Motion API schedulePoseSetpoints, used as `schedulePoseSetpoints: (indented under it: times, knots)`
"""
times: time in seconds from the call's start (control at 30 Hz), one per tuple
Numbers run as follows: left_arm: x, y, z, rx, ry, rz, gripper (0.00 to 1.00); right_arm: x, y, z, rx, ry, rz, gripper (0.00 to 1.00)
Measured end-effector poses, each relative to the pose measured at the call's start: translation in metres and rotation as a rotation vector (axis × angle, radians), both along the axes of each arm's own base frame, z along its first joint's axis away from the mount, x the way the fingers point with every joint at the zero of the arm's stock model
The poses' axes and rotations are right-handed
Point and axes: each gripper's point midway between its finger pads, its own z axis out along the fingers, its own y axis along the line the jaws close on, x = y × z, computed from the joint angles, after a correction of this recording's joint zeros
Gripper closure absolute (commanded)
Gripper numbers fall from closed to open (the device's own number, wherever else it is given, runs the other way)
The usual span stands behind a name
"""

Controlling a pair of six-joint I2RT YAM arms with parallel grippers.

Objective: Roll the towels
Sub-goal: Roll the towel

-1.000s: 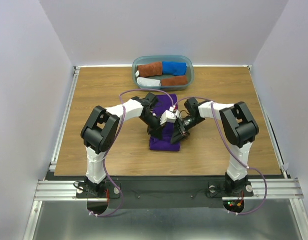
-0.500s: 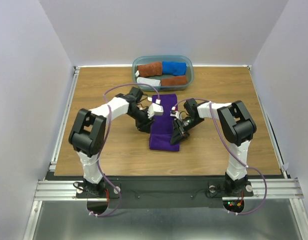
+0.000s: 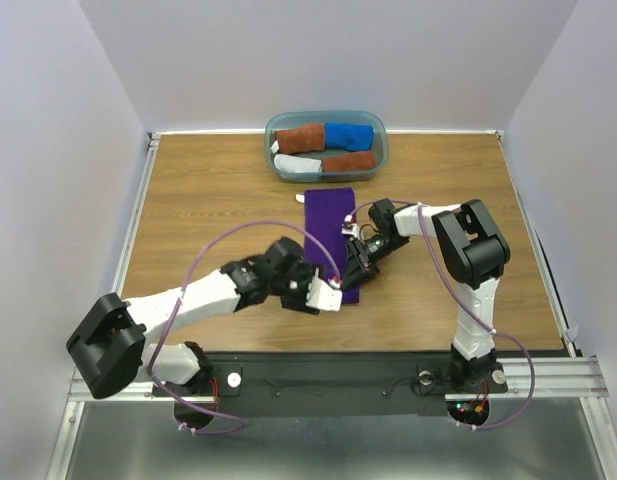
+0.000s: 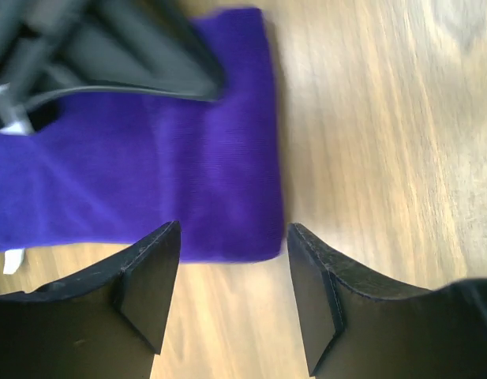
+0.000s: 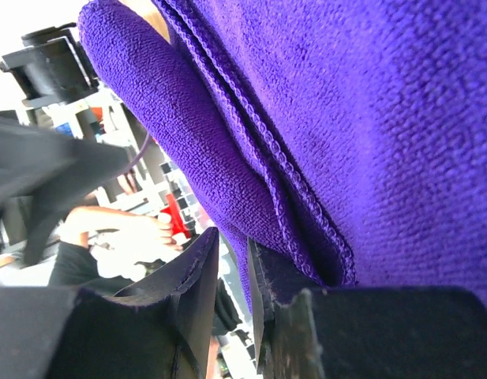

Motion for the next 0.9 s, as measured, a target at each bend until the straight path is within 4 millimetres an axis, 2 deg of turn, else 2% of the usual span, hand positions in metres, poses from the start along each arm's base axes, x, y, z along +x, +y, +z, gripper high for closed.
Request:
schedulePoseSetpoints:
  times: [0.1, 0.2, 0.37, 0.47, 0.53, 0.63, 0.7, 0.77, 0.83, 0.9]
  knots:
    - [-0.016, -0.002, -0.026, 0.058, -0.04, -0.027, 0.32, 0.0, 0.0, -0.001, 0.003, 0.013, -0.002, 0.72]
    - [-0.021, -0.008, -0.037, 0.08, -0.083, -0.043, 0.31, 0.0, 0.001, -0.001, 0.003, 0.013, -0.002, 0.72]
    - [-0.017, -0.022, -0.04, 0.066, -0.166, -0.046, 0.3, 0.0, 0.001, -0.002, 0.004, 0.017, -0.002, 0.72]
    - [-0.014, -0.025, -0.049, 0.072, -0.205, -0.038, 0.3, -0.001, 0.001, -0.003, 0.007, 0.027, -0.002, 0.72]
    - [-0.012, -0.023, -0.056, 0.086, -0.22, -0.035, 0.35, -0.002, 0.001, -0.004, 0.01, 0.034, -0.002, 0.72]
    - [-0.003, -0.029, -0.06, 0.084, -0.263, -0.019, 0.53, -0.002, 0.001, -0.003, 0.013, 0.036, -0.002, 0.72]
    - [0.0, -0.03, -0.063, 0.091, -0.271, -0.012, 0.69, -0.002, 0.001, -0.003, 0.014, 0.036, -0.002, 0.72]
    - [0.001, -0.031, -0.067, 0.109, -0.261, -0.01, 0.74, -0.002, 0.001, -0.003, 0.014, 0.036, -0.002, 0.71]
    - [-0.001, -0.033, -0.067, 0.123, -0.227, -0.018, 0.78, -0.002, 0.001, -0.003, 0.014, 0.036, -0.002, 0.64]
    - [-0.004, -0.035, -0.065, 0.125, -0.163, -0.019, 0.8, 0.0, 0.0, -0.001, 0.018, 0.035, -0.007, 0.49]
